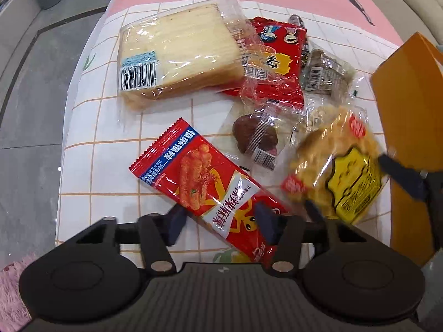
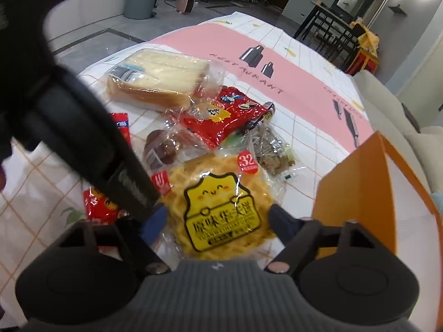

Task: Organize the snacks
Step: 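Grasp the red sausage-stick pack with the left tool while the right grasps the yellow waffle-cake pack, then carry both packs into the orange box and open both tools to release them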

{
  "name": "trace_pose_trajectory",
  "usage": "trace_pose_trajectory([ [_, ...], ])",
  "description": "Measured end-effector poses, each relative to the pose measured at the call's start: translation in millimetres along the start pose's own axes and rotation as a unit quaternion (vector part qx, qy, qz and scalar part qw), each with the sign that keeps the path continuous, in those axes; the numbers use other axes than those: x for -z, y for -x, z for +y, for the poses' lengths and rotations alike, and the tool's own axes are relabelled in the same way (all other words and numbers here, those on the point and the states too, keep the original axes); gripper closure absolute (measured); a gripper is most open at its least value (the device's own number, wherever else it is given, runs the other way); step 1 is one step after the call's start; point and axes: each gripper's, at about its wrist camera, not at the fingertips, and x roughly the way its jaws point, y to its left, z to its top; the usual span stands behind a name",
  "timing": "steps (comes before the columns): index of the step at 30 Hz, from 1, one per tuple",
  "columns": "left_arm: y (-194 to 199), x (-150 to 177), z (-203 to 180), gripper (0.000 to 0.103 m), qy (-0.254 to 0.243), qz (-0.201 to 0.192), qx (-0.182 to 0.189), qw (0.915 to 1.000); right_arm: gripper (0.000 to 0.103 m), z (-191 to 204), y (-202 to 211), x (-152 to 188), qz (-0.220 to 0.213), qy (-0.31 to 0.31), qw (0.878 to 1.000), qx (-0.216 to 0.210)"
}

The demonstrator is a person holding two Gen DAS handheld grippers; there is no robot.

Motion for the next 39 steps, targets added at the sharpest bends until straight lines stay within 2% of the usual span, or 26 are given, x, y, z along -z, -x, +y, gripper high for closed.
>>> trace_pose_trajectory([
  [1, 1.4, -0.1, 1.6, 0.063, 0.000, 0.000, 0.001, 1.0000, 0.033, -0.1, 3.7, 1.9, 0.002, -0.008, 1.000, -0.006],
  [4, 7.6, 3.4, 5.8, 0.078, 0.003, -0.005, 0.008, 1.0000, 0.042, 0.2, 12.9, 6.6, 0.005, -0.021, 1.000, -0.003],
  [6, 11.2, 3.8, 10.8, 0.082, 0.011, -0.006, 0.019, 0.9997, 0.049, 1.4, 20.5, 10.3, 0.007, -0.026, 1.000, -0.003],
  [7, 13.4, 5.4, 12.8, 0.084, 0.013, -0.009, 0.023, 0.9996, 0.061, 1.0, 23.7, 12.1, 0.009, -0.033, 0.999, -0.008],
  [8, 14.5, 7.8, 16.2, 0.084, 0.012, -0.011, 0.024, 0.9996, 0.068, 1.3, 28.2, 14.4, 0.007, -0.036, 0.999, -0.009],
  [11, 20.0, 14.2, 13.7, 0.088, 0.006, -0.019, 0.028, 0.9994, 0.077, 1.3, 37.4, 17.9, 0.009, -0.043, 0.999, -0.012],
  [16, 39.8, 21.4, 6.6, 0.095, -0.024, -0.025, 0.035, 0.9988, 0.085, -19.3, 52.0, 22.6, 0.026, -0.128, 0.989, -0.068],
  [18, 46.6, 23.4, 1.2, 0.096, -0.036, -0.026, 0.039, 0.9982, 0.092, -25.1, 59.7, 24.2, 0.025, -0.152, 0.985, -0.083],
  [19, 49.4, 25.5, -1.6, 0.096, -0.043, -0.025, 0.040, 0.9980, 0.099, -27.0, 64.2, 24.7, 0.021, -0.161, 0.983, -0.088],
  [26, 63.8, 38.3, -19.4, 0.097, -0.070, -0.036, 0.051, 0.9956, 0.103, -29.8, 81.9, 28.0, 0.027, -0.186, 0.977, -0.097],
  [31, 76.8, 44.7, -26.7, 0.097, -0.073, -0.048, 0.059, 0.9944, 0.103, -34.9, 92.6, 34.7, 0.025, -0.218, 0.967, -0.127],
  [39, 93.7, 42.6, -38.3, 0.097, -0.081, -0.064, 0.057, 0.9930, 0.103, -47.3, 118.4, 31.1, -0.014, -0.228, 0.968, -0.107],
])
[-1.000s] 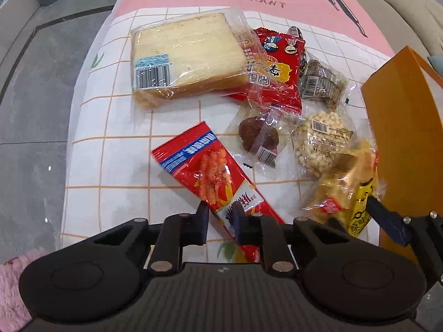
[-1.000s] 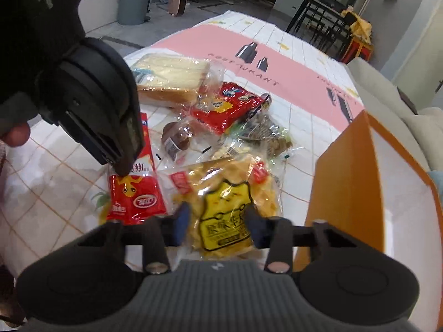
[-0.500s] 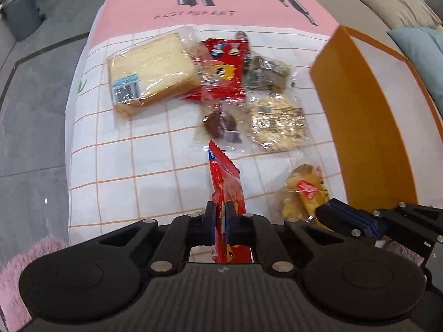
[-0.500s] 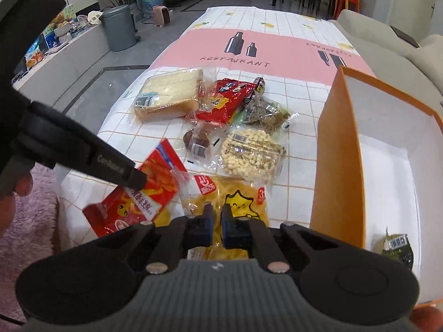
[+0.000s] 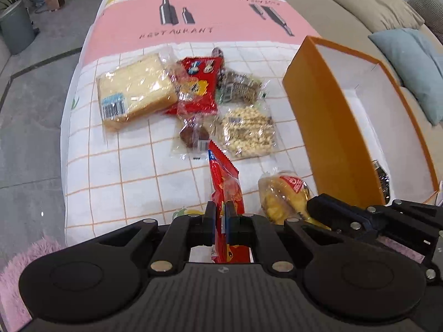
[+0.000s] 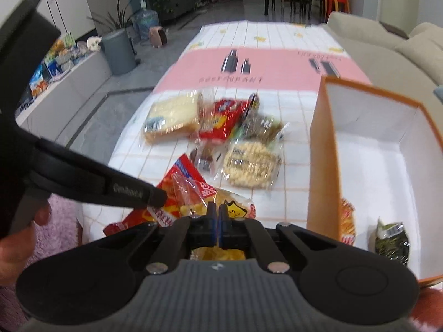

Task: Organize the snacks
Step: 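Carry both packs into the orange box and open both tools to release them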

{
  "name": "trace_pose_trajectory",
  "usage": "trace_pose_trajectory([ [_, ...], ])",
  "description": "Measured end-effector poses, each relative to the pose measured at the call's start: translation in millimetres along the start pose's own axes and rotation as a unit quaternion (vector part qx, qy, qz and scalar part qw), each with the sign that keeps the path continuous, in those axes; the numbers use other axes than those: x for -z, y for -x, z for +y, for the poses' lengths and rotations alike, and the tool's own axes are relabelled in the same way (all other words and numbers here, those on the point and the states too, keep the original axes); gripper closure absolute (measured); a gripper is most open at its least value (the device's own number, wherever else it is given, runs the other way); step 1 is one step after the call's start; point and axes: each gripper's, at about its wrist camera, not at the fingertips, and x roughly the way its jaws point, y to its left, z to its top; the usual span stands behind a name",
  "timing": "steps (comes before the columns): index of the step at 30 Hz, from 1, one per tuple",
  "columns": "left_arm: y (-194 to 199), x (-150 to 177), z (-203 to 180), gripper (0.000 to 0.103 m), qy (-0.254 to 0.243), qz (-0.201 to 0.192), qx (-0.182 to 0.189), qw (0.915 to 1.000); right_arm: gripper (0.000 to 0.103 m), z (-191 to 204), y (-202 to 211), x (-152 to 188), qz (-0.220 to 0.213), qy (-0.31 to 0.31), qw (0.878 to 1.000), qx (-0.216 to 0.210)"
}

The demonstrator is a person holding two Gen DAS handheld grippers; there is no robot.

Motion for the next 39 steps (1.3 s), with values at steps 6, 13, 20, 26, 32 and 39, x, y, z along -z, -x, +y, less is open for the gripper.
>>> trace_pose_trajectory([
  [6, 21.8, -13.8, -18.0, 0.097, -0.020, -0.029, 0.003, 0.9994, 0.103, -8.9, 24.8, -15.6, -0.031, -0.010, 0.999, -0.005],
  [13, 49.7, -34.4, -37.2, 0.097, -0.037, -0.066, 0.010, 0.9970, 0.103, -18.3, 58.2, -38.8, -0.082, -0.005, 0.997, 0.003],
  [20, 67.3, -60.1, -61.6, 0.097, -0.055, -0.095, 0.038, 0.9933, 0.103, -37.2, 81.9, -62.8, -0.118, -0.003, 0.993, 0.015],
  [26, 69.1, -80.9, -93.4, 0.097, -0.084, -0.114, 0.061, 0.9881, 0.103, -56.2, 84.3, -73.4, -0.127, 0.002, 0.991, 0.048],
  [32, 40.6, -97.0, -125.8, 0.097, -0.101, -0.095, 0.073, 0.9877, 0.103, -93.8, 78.1, -71.7, -0.111, -0.016, 0.989, 0.091],
  [39, -4.2, -110.4, -156.2, 0.097, -0.117, -0.046, 0.094, 0.9876, 0.103, -146.2, 54.4, -55.4, -0.067, -0.049, 0.988, 0.130],
])
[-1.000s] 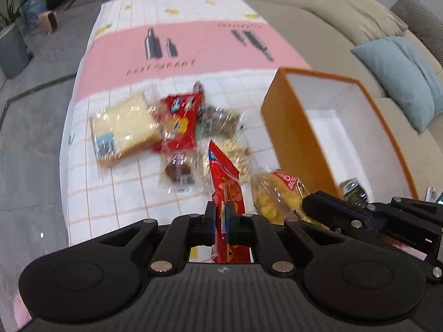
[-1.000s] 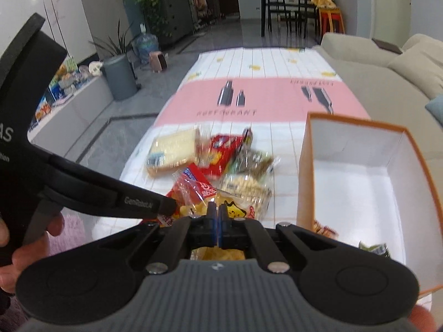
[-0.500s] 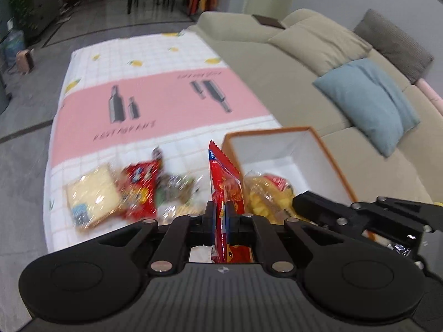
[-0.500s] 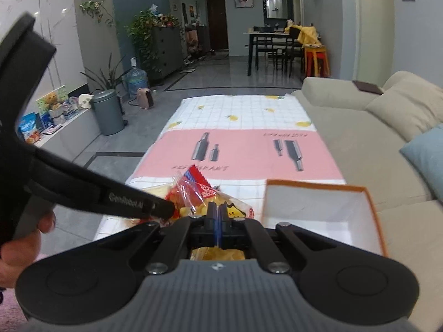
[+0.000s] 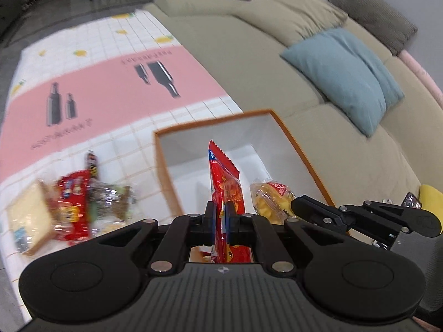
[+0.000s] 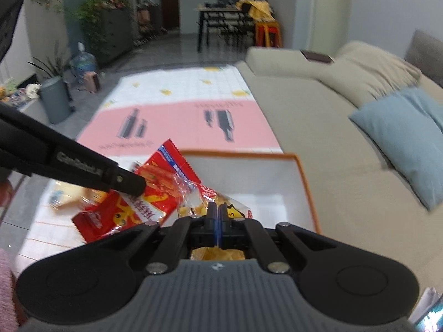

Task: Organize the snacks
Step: 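Carry both packs into the orange box and open both tools to release them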

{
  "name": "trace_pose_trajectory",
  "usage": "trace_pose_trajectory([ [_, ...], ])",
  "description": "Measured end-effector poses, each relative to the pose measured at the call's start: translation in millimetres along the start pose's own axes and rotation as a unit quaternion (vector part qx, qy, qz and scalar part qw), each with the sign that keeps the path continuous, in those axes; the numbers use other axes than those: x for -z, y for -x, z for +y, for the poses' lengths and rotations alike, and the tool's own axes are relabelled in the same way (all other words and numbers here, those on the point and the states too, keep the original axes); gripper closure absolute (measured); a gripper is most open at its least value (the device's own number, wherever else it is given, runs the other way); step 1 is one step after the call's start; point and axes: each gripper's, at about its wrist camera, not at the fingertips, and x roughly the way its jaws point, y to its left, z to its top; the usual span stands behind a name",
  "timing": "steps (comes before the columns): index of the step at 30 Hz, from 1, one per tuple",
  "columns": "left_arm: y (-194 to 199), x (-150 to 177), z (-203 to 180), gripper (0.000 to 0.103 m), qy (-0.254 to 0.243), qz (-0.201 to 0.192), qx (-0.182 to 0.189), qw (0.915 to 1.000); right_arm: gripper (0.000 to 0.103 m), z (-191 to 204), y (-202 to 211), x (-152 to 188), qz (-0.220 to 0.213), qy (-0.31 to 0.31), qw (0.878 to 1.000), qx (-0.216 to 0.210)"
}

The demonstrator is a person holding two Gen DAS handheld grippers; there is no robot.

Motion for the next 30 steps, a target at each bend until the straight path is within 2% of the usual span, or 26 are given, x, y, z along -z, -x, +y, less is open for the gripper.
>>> trace_pose_trajectory([
  [8, -54.4, -8.1, -16.9, 0.097, -0.019, 0.042, 0.001, 0.9989, 0.103, -30.9, -43.8, 12.3, 0.043, 0.005, 0.998, 0.041],
  [13, -83.1, -8.5, -16.1, 0.097, -0.024, 0.069, -0.008, 0.9973, 0.103, -39.7, -68.9, 18.8, 0.065, 0.004, 0.997, 0.048],
  [19, -106.6, -7.0, -13.7, 0.097, -0.045, 0.090, -0.028, 0.9945, 0.103, -44.6, -92.1, 25.0, 0.095, -0.010, 0.995, 0.042],
  [25, -120.2, -4.4, -14.5, 0.097, -0.064, 0.108, -0.038, 0.9914, 0.103, -39.5, -104.0, 30.8, 0.116, -0.015, 0.993, 0.016],
  [30, -130.0, -1.9, -26.7, 0.096, -0.102, 0.126, -0.068, 0.9844, 0.103, -37.3, -115.8, 37.8, 0.147, -0.029, 0.989, -0.006],
])
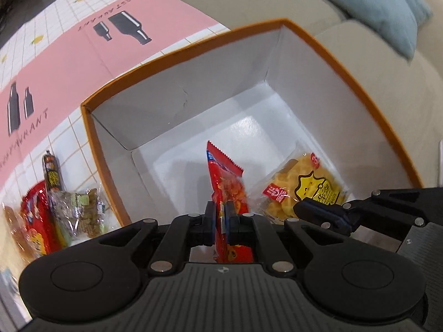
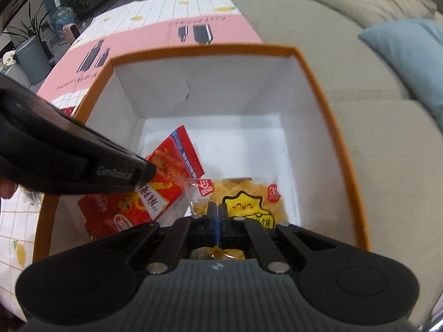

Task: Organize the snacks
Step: 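Carry both packs into the orange box and open both tools to release them, then withdraw both tools from the box back over the remaining snacks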

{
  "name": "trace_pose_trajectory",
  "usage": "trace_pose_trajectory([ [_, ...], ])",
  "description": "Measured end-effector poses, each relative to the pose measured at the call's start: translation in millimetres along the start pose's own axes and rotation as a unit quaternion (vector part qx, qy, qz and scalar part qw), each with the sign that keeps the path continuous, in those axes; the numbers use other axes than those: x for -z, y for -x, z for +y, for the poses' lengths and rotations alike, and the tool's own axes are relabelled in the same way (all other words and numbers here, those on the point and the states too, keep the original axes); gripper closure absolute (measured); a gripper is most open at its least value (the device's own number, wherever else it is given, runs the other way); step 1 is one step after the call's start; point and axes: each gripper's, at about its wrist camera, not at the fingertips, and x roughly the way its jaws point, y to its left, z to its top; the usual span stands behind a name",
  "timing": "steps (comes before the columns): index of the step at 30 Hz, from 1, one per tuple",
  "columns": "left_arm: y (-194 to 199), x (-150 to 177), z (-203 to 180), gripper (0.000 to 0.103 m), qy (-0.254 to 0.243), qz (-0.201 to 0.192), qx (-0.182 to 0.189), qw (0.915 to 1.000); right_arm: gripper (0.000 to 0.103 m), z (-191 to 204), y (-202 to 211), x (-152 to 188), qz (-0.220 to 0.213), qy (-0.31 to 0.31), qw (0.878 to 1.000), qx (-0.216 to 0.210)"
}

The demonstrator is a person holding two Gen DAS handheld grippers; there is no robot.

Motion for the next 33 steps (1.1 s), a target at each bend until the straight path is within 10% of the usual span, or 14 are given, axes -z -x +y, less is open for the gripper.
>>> trace_pose_trajectory([
  [13, -12.0, 2.2, -13.0, 0.082, -0.049, 0.046, -0.040, 0.9970, 0.103, -6.8, -14.2, -0.8, 0.042, -0.037, 0.998, -0.020],
  [20, 0.1, 3.5, -10.8, 0.070, -0.049, 0.028, -0.031, 0.9979, 0.066, -0.6, -3.6, 0.8, 0.039, -0.027, 0.999, -0.004],
  [33, 78.3, 29.9, 1.1, 0.057, -0.024, -0.063, -0.023, 0.9975, 0.047, 13.3, 47.6, -1.7, 0.041, -0.062, 0.997, 0.028],
])
